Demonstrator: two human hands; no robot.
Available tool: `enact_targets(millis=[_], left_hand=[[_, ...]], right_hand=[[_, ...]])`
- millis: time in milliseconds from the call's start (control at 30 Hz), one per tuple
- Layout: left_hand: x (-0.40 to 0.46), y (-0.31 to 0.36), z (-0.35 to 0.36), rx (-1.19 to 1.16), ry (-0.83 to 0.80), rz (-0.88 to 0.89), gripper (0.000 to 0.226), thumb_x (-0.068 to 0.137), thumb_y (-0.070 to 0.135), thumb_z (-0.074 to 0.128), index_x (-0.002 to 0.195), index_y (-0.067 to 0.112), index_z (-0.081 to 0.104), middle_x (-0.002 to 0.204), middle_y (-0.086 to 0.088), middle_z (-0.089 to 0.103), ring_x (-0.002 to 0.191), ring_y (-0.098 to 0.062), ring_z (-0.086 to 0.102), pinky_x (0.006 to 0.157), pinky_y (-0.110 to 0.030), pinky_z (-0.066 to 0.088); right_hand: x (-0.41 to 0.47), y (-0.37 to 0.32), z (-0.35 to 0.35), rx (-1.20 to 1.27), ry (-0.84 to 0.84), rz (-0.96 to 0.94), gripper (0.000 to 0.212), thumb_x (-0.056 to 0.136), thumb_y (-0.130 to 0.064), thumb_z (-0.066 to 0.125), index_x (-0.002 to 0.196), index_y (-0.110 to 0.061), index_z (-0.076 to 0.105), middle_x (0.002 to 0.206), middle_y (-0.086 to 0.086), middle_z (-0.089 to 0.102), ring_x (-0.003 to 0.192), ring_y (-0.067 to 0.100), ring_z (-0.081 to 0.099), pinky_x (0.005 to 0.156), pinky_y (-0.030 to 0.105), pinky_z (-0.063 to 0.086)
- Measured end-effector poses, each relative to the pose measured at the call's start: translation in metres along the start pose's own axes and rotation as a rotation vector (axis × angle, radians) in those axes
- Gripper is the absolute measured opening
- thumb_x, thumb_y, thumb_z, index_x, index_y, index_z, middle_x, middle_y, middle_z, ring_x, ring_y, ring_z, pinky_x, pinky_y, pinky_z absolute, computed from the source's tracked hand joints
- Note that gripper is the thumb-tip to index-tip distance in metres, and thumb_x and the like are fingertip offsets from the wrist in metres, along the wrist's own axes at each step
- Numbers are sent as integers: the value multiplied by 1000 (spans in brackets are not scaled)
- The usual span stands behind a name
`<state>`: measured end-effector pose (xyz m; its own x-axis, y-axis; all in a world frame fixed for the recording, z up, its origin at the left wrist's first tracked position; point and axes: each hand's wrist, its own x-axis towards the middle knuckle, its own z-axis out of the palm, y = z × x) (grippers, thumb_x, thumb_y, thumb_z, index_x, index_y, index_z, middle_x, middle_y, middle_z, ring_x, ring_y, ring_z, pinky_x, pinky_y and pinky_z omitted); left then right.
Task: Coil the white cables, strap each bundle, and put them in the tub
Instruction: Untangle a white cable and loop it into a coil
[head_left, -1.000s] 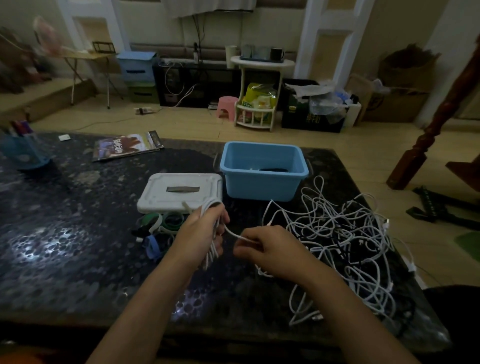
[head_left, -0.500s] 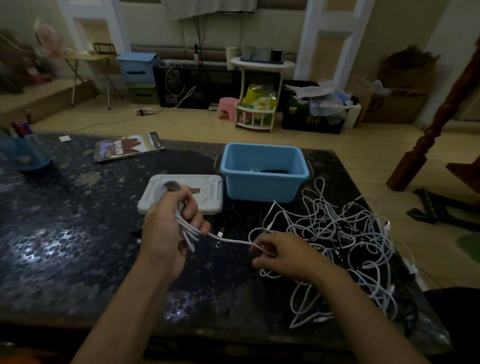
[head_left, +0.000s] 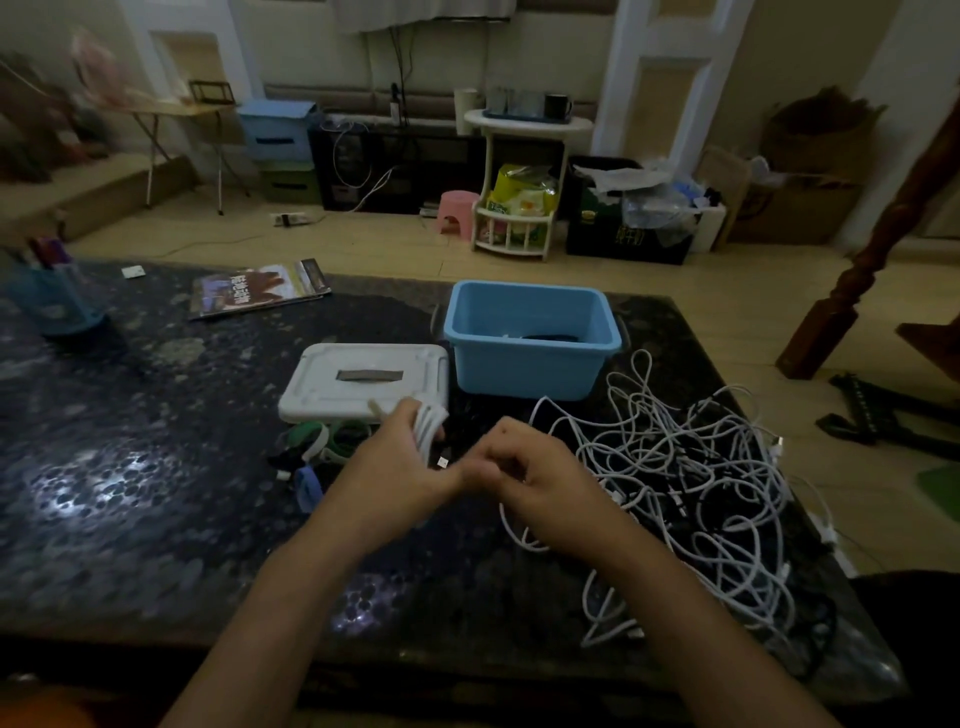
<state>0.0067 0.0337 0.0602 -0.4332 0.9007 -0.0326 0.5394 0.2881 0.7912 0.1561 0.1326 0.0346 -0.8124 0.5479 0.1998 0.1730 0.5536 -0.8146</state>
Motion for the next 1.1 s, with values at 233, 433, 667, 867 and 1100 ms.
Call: enact_targets(millis=[233,433,667,867,1100], left_hand=[[4,-12,15,389,-123,40,33,86,29,68,98,20,38,85,-2,56,80,-26,60,67,-40,46],[7,-14,22,75,-82,-18,4,94,18,51,89,19,50,82,-3,58,75,-18,56,71,-42,45],[2,6,14,-797,-180,-200,32,95,1,40,113,9,65,57,-2,34,47,-11,25,44,-24,18],[4,-4,-15,-987,-142,-154,36,92,1,37,114,5,65,62,-5,31,48,-12,22,47,-26,14],[5,-8,-13,-933,-27,-182,30,90,-2,35,102,2,62,57,-4,31,42,-12,23,39,-18,20]], right_hand=[[-1,0,3,-72,-37,4,10,89,-13,72,94,-20,77,91,-5,58,85,4,60,81,21,49],[0,4,4,127,96,49,16,89,-23,75,89,-19,60,76,-9,61,64,-2,51,63,15,41],[0,30,-2,-96,-22,212,25,98,-38,59,78,-24,64,59,-15,56,56,0,50,56,20,37],[-6,53,-6,-304,-56,336,28,96,-45,59,83,-22,65,76,-5,64,71,8,60,75,38,53],[-2,20,-7,-40,66,169,69,84,-42,76,144,-41,41,131,-15,56,120,-1,53,104,23,44]])
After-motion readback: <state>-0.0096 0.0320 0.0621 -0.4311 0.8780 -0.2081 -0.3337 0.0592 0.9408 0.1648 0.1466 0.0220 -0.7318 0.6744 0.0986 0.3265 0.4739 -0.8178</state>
